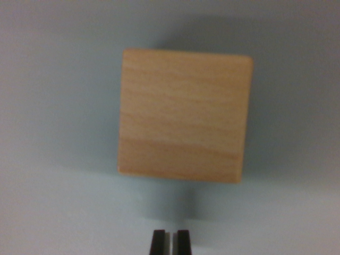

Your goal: Push wooden cube

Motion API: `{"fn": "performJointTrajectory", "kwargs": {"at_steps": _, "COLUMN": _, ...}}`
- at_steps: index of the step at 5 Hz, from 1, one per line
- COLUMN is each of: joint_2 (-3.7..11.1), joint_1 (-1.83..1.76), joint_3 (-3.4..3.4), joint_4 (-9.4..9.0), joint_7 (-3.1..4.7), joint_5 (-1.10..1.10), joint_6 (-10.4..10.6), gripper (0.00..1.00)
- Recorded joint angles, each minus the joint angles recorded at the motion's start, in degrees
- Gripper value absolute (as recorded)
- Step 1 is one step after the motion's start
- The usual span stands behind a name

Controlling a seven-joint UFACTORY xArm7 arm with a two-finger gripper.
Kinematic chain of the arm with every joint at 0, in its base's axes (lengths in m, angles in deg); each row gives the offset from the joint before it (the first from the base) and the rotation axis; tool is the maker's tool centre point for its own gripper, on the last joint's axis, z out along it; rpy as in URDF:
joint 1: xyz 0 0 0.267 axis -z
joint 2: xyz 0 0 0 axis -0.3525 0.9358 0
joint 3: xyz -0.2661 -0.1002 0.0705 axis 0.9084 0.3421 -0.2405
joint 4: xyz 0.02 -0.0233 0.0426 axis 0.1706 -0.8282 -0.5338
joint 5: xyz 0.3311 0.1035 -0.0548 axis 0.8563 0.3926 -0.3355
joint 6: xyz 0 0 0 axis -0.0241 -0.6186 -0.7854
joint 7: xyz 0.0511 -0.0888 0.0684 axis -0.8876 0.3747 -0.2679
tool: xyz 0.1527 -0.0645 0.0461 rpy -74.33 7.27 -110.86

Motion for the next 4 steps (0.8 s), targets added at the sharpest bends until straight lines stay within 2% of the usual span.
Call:
{"fn": "performJointTrajectory", "kwargs": {"at_steps": 1, "joint_2": 0.81, "joint_1": 0.04, "joint_3": 0.10, "joint_4": 1.32, "joint_7": 0.12, "joint_5": -0.09, "joint_6": -0.5, "gripper": 1.00}}
{"fn": "performJointTrajectory", "kwargs": {"at_steps": 2, "joint_2": 0.81, "joint_1": 0.04, "joint_3": 0.10, "joint_4": 1.32, "joint_7": 0.12, "joint_5": -0.09, "joint_6": -0.5, "gripper": 1.00}}
{"fn": "performJointTrajectory", "kwargs": {"at_steps": 3, "joint_2": 1.86, "joint_1": 0.09, "joint_3": 0.24, "joint_4": 3.04, "joint_7": 0.27, "joint_5": -0.21, "joint_6": -1.2, "gripper": 1.00}}
{"fn": "performJointTrajectory", "kwargs": {"at_steps": 4, "joint_2": 1.86, "joint_1": 0.09, "joint_3": 0.24, "joint_4": 3.04, "joint_7": 0.27, "joint_5": -0.21, "joint_6": -1.2, "gripper": 1.00}}
